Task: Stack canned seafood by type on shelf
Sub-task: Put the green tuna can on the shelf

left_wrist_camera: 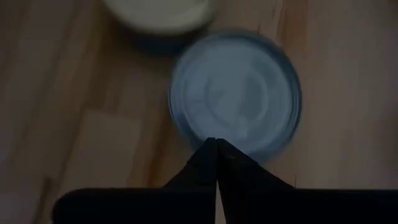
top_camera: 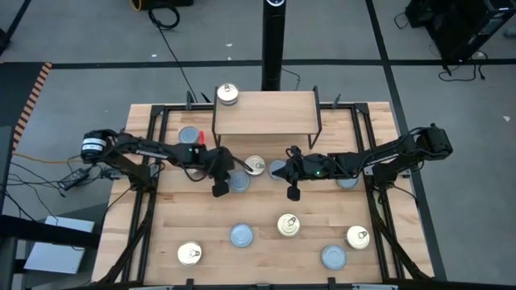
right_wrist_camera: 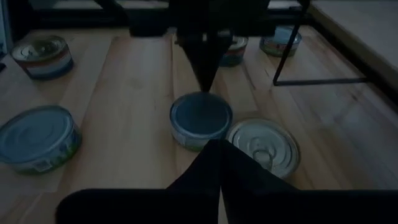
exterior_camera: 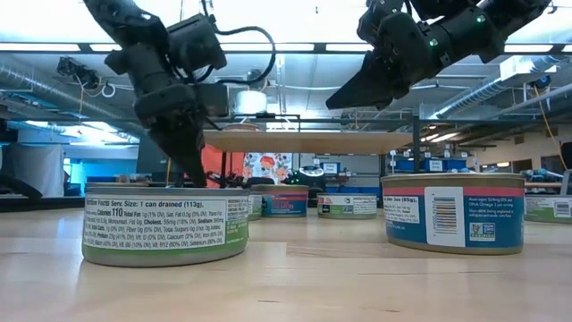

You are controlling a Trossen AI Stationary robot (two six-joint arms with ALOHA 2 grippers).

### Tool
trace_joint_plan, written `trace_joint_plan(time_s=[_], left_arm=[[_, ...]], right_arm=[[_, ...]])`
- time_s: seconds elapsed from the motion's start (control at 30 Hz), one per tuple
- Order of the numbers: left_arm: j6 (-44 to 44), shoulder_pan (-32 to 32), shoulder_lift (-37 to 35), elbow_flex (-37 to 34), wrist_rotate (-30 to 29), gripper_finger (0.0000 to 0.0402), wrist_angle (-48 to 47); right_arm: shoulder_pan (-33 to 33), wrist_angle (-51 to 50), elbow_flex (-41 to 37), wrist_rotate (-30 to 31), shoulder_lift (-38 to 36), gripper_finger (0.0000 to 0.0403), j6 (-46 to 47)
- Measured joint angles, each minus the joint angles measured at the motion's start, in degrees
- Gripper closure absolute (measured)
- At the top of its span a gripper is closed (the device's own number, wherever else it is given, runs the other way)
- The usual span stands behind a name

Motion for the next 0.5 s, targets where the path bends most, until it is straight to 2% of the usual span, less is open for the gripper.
trace_joint_plan(time_s=[0.27, 0.37, 0.5], left_arm=[[-1.4, 0.0, 1.1, -0.7, 0.2, 0.0333, 1.5], [-1.3, 0.0, 1.2, -0.7, 0.3, 0.0336, 1.2], [-1.3, 0.0, 1.2, -2.0, 0.2, 0.036, 3.1]], right_arm=[[0.1, 0.8, 0.0, 0.0, 0.0, 0.0386, 0.2], [0.1, 0.3, 0.0, 0.0, 0.0, 0.039, 0.2], [0.4, 0.0, 0.0, 0.0, 0.0, 0.0386, 0.2]])
